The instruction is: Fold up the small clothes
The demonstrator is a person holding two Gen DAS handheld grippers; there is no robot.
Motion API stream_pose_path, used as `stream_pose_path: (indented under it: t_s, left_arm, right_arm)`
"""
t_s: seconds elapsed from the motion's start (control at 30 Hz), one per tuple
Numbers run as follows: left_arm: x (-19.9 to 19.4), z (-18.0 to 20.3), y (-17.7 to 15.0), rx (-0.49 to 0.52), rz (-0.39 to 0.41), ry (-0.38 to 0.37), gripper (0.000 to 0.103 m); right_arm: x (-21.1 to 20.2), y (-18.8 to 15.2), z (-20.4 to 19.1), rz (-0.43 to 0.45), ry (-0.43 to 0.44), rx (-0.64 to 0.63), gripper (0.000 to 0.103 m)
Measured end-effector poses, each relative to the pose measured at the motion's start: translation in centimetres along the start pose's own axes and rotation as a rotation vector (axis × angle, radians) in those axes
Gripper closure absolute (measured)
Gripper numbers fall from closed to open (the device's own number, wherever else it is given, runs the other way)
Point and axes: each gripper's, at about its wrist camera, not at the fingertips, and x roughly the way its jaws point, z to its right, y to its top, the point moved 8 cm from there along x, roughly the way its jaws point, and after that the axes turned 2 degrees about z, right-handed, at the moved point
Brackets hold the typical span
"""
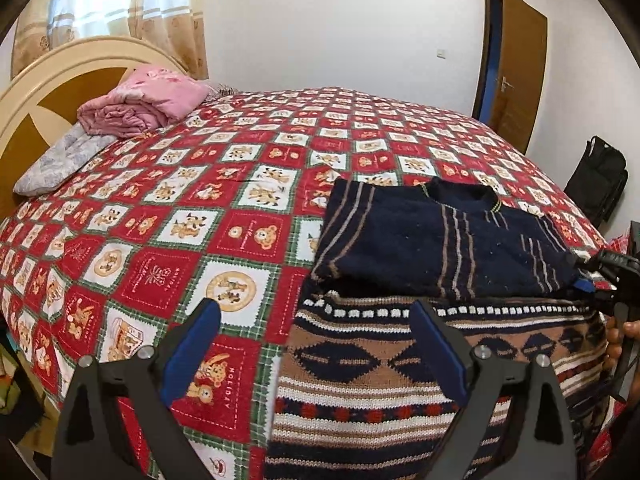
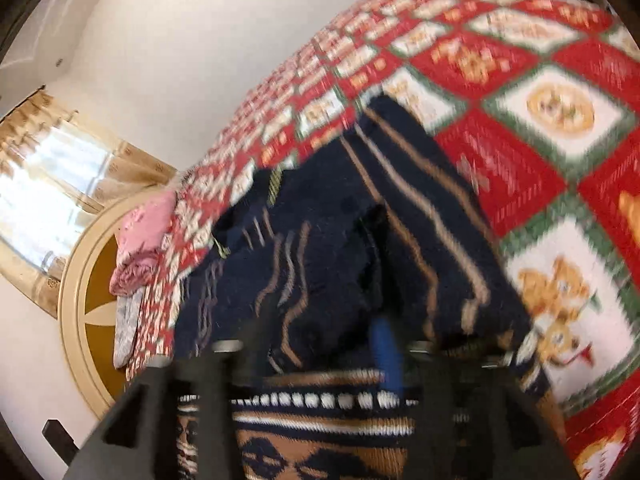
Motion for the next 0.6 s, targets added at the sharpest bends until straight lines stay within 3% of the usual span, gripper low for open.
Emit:
stream_pose_path:
  t_s: [0.07, 0.23, 0.3, 0.33, 0.47, 0.6]
  left_arm:
    - [0.1, 0.0, 0.0, -0.010, -0.007, -0.007, 0.006]
    - [-0.2, -0.1, 0.3, -0.006, 0.006, 0.004, 0.006]
    - [-0.3, -0.2, 0.3, -0.005, 0.008, 0.005, 0.006]
    - [-0.3, -0.2, 0.3, -0.004, 0.006, 0.004, 0.006]
    - [-0.3, -0.3, 0.4, 0.007, 0.007, 0.013, 0.006]
    - [-0.1, -0.3, 0.6, -0.007, 0.012, 0.018, 0.006]
  right_arm:
    - [0.0, 0.9, -0.8, 0.021, -0.005, -0.030, 0.036]
    - [2.2, 1.9, -0.8, -0.026, -0.104, -0.100, 0.036]
    - [3.2, 1.5, -1.5, -0.057, -0.120, -0.186, 0.062]
    - [3.8, 1.1, -1.8, -0.086, -0.164, -0.250, 0.092]
    - [3.7, 1.1, -2.7, -0.074, -0.227, -0.385, 0.093]
    - [1.5, 3.7, -4.7, 0.072, -0.318, -0.569, 0.093]
